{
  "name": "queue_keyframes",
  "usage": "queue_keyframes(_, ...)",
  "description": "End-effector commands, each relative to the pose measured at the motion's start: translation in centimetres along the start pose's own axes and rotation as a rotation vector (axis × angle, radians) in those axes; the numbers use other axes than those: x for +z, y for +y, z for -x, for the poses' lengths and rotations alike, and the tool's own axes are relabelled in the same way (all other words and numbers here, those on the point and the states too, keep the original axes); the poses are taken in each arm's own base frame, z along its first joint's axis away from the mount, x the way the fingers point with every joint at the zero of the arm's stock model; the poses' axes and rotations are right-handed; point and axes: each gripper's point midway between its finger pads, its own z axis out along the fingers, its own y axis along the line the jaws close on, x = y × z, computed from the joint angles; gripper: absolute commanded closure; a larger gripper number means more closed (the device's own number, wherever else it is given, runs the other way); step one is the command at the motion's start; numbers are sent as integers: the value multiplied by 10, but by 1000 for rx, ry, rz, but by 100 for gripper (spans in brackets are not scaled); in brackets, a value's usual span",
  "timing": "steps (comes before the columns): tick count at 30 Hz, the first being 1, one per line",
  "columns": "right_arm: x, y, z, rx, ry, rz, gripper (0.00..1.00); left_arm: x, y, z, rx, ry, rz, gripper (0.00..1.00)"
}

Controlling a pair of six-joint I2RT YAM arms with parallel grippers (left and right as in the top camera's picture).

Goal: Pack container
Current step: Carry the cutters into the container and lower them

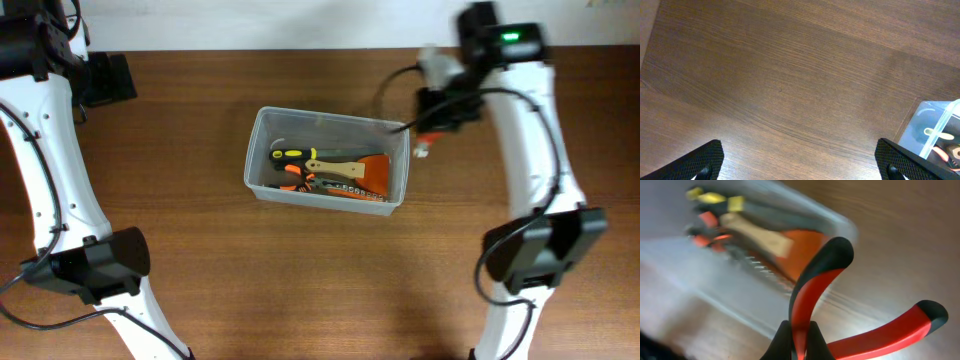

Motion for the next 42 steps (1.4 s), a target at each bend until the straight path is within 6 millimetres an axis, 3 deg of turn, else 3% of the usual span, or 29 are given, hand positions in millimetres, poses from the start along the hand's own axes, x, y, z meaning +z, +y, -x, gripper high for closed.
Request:
queue_keyframes(1,4,48,7,-276,-9,-27,96,-5,3,0,-17,-9,9,1)
queue_keyframes(10,26,137,17,-956,-36,-83,96,-5,3,0,-17,-9,9,1)
queue_keyframes(14,34,151,14,-1187,-23,-74,96,-5,3,0,-17,-9,9,1)
queue_keyframes(20,52,138,14,-1262,20,-56,96,-5,3,0,-17,-9,9,1)
queue_keyframes(31,124,107,6,-1275,142,84,96,-5,3,0,-17,-9,9,1)
queue_keyframes(36,146,84,5,-1224,181,102,96,-5,3,0,-17,-9,9,1)
queue_keyframes(39,151,78,4,-1194,169,141,89,-5,3,0,-17,-9,9,1)
queue_keyframes(42,151,81,7,-1159,127,190,63,-5,3,0,-17,-9,9,1)
